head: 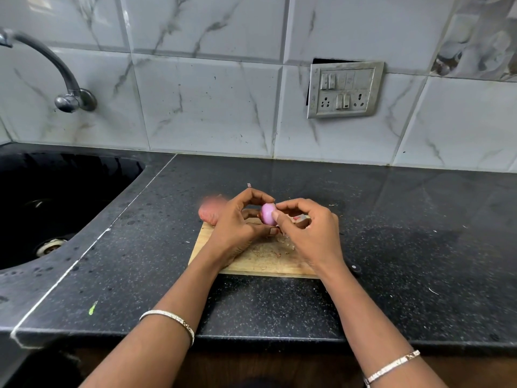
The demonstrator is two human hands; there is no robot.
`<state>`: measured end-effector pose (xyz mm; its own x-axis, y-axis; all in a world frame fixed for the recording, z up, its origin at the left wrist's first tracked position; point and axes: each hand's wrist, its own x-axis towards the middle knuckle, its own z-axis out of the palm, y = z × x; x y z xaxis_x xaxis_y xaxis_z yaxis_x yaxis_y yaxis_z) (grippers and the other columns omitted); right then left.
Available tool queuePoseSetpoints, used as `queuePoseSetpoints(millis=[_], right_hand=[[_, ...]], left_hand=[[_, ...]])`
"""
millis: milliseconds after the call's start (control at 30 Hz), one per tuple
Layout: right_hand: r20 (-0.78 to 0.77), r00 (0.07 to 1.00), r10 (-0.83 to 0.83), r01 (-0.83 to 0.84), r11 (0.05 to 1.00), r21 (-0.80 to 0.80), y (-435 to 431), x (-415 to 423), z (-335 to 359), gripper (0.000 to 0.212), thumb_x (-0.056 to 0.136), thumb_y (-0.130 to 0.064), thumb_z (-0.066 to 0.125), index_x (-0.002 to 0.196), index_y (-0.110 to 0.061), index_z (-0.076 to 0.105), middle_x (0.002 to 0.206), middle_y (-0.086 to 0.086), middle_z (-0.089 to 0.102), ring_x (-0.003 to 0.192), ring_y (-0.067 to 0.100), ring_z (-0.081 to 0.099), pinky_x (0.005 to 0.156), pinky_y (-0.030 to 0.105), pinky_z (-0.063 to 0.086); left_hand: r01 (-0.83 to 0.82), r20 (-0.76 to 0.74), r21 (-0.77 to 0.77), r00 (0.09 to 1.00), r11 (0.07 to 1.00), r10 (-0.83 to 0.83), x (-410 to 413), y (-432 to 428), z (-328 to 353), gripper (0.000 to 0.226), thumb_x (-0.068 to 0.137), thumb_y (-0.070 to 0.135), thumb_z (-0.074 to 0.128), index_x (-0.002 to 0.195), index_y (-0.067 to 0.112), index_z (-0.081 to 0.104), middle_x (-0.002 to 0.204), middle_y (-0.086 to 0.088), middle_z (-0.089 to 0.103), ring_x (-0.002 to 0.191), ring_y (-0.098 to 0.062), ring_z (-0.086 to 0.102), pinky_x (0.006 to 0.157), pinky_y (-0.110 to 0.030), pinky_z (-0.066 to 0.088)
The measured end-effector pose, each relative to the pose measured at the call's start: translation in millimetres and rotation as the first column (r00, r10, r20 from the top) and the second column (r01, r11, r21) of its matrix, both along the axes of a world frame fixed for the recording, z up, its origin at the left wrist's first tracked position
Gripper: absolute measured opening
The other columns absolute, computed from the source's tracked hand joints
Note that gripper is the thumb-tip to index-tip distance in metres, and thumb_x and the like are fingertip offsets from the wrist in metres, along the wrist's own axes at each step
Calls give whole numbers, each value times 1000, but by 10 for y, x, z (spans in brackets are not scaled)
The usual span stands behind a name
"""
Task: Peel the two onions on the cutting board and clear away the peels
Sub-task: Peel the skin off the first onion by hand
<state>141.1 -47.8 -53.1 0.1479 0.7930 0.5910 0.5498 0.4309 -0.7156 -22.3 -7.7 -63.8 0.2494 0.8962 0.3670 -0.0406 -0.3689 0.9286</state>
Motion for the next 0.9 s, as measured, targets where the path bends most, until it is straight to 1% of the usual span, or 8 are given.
queuePoseSetpoints(millis=[133, 233, 333, 433, 533, 633, 767, 900], right_hand=[[11, 1000, -26, 25, 998, 61, 11, -12, -18, 7, 81, -26, 83, 88, -25, 83, 82, -15, 74, 78, 1, 68, 67, 15, 48], [31, 998, -48, 45, 994, 100, 13, -28, -32, 3, 82, -21, 81, 85, -22, 83, 78, -14, 74, 73, 2, 68, 65, 19, 51], [34, 997, -64, 60, 992, 112, -2, -34, -24, 9, 81, -30, 76, 81, -23, 82, 73, -15, 73, 70, 4, 68, 64, 20, 52], [89, 990, -107, 96, 988, 121, 17, -28, -39, 11, 81, -31, 72, 78, -23, 79, 73, -14, 71, 70, 3, 66, 64, 24, 52], [122, 981, -150, 134, 982, 130, 50, -22, -66, 6, 81, -25, 72, 78, -21, 74, 75, -12, 69, 70, 4, 64, 66, 30, 53], [101, 977, -188, 175, 976, 126, 60, -2, -64, 5, 83, -18, 73, 78, -20, 72, 76, -11, 69, 70, 6, 63, 66, 35, 54], [4, 988, -154, 153, 984, 93, 21, -3, -31, 7, 82, -13, 74, 80, -19, 75, 76, -12, 71, 69, 6, 66, 65, 26, 55], [24, 995, -97, 95, 993, 73, -2, -24, -14, 3, 82, -18, 77, 83, -21, 78, 77, -13, 73, 69, 3, 68, 64, 17, 53]], left_hand=[[-24, -21, 15, 999, 1000, 24, -3, 7, -3, 52, 65, -7, 90, 108, 13, 67, 111, -5, 72, 98, -30, 71, 80, -31, 61], [-41, -41, 32, 998, 999, 43, 1, 10, -7, 52, 64, -4, 92, 107, 14, 67, 109, -4, 73, 97, -27, 71, 82, -33, 61], [-54, -81, 59, 995, 997, 59, 2, 17, -8, 53, 63, -1, 93, 106, 17, 68, 107, 0, 74, 97, -24, 71, 84, -34, 60], [-59, -100, 76, 993, 995, 66, 9, 14, -5, 52, 62, 0, 93, 105, 18, 69, 106, 2, 74, 96, -23, 71, 84, -33, 60], [-60, -89, 69, 994, 996, 66, 8, 19, -7, 53, 62, 3, 95, 105, 20, 69, 105, 3, 74, 96, -24, 71, 87, -39, 61], [-66, -80, 51, 994, 997, 69, 4, 25, -3, 54, 60, 5, 96, 104, 23, 69, 106, 2, 73, 98, -30, 71, 88, -42, 61], [-76, -68, 40, 995, 996, 79, 12, 28, -8, 54, 61, 1, 95, 104, 22, 69, 106, 0, 74, 95, -30, 71, 86, -42, 62], [-78, -59, 41, 995, 996, 80, 21, 20, -2, 53, 63, -5, 92, 106, 15, 68, 106, -6, 74, 89, -19, 71, 78, -30, 60]])
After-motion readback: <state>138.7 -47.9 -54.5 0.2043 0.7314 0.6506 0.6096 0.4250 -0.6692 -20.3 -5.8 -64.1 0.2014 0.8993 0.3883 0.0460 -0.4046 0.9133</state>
